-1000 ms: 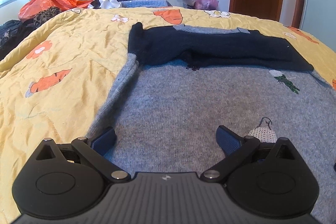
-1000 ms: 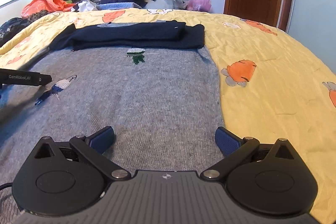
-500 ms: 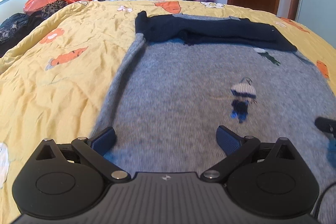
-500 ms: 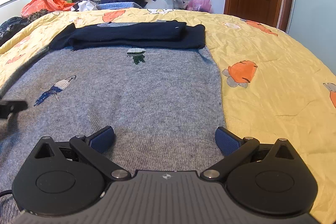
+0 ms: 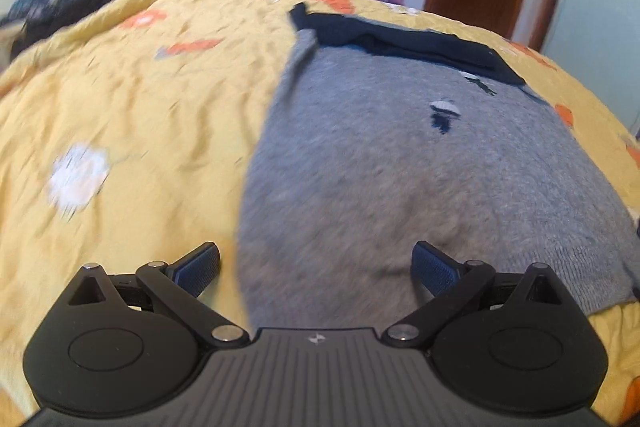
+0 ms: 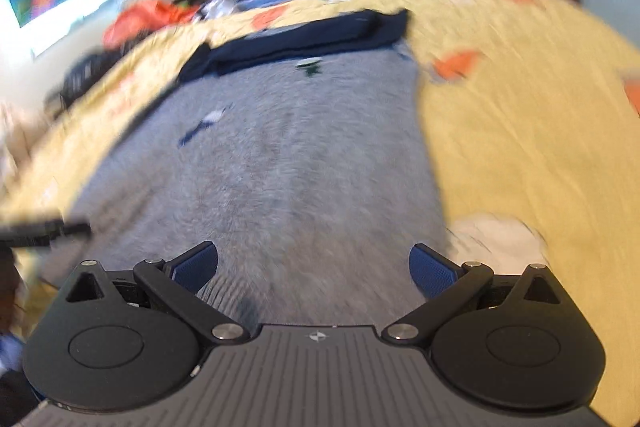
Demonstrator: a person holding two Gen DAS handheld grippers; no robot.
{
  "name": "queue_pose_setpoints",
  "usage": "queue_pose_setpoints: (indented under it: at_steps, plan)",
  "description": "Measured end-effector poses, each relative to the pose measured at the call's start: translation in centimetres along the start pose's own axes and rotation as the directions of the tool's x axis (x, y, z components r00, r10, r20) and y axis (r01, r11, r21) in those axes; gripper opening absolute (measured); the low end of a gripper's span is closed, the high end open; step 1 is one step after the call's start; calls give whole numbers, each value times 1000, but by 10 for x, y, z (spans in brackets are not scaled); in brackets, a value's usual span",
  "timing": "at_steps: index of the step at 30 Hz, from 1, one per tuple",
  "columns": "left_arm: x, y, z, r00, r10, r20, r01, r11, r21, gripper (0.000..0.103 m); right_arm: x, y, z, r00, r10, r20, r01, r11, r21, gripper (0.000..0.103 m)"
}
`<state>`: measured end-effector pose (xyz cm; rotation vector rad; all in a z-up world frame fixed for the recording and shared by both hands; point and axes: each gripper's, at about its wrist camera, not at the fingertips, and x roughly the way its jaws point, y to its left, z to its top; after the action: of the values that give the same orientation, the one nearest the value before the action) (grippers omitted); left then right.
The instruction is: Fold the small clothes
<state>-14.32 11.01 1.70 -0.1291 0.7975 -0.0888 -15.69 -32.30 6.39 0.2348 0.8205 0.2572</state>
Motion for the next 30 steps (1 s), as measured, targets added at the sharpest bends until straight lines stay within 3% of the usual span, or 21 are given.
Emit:
queue_pose_setpoints:
  at_steps: [2,5,7,8,9,11,12,13,15,16,17,18,19,23,27,28,30]
  plan:
    - [-10,17,-6,999,-28,27,30,997,-69,103,-15,-26,3,999,37,-17,-34,990,134,102]
    - [-15,28,-5,993,-122,7,122,985,-124,103,-19,-65,7,992,108,-68,-83,948,307,101]
    - [-13,35,-1,967,-253,-14,246,951,-188,103,-17,-81,7,981,177,-81,-134,917,376,102]
    - [-11,39,-1,943,-332,-27,316,916,-245,103,-15,-87,8,973,214,-86,-161,897,411,102]
    - [-7,46,1,907,-420,-35,388,863,-324,103,-12,-91,9,964,251,-92,-185,876,446,102]
    - [8,59,-3,814,-580,-36,491,719,-492,103,-2,-96,8,928,355,-110,-251,817,519,102]
    - [15,64,-6,783,-622,-27,505,661,-555,102,4,-96,7,904,410,-122,-285,790,542,102]
    - [15,68,-6,782,-623,-8,505,641,-578,102,8,-94,6,888,441,-132,-306,778,549,102]
    - [18,71,-5,772,-635,-4,499,610,-615,102,11,-87,8,875,459,-150,-320,783,533,102]
    - [19,73,-5,776,-631,-7,489,608,-626,97,12,-85,9,871,467,-155,-326,783,530,102]
    - [20,73,-3,786,-618,-25,470,622,-626,91,13,-84,9,866,476,-152,-333,778,533,101]
    - [22,71,-2,794,-606,-52,451,644,-619,73,14,-83,8,863,485,-145,-342,770,538,99]
    - [26,71,-1,800,-595,-79,432,662,-613,55,15,-84,8,862,488,-139,-347,766,541,90]
    - [29,78,2,799,-590,-114,406,670,-621,47,21,-91,7,866,474,-160,-323,773,546,55]
    - [33,69,6,826,-526,-202,348,758,-551,6,23,-95,4,875,448,-187,-292,794,534,29]
    - [34,67,6,828,-520,-209,346,768,-539,6,23,-95,3,880,436,-189,-285,803,524,19]
    - [31,64,11,835,-510,-205,353,783,-513,6,21,-95,4,883,437,-171,-299,804,513,19]
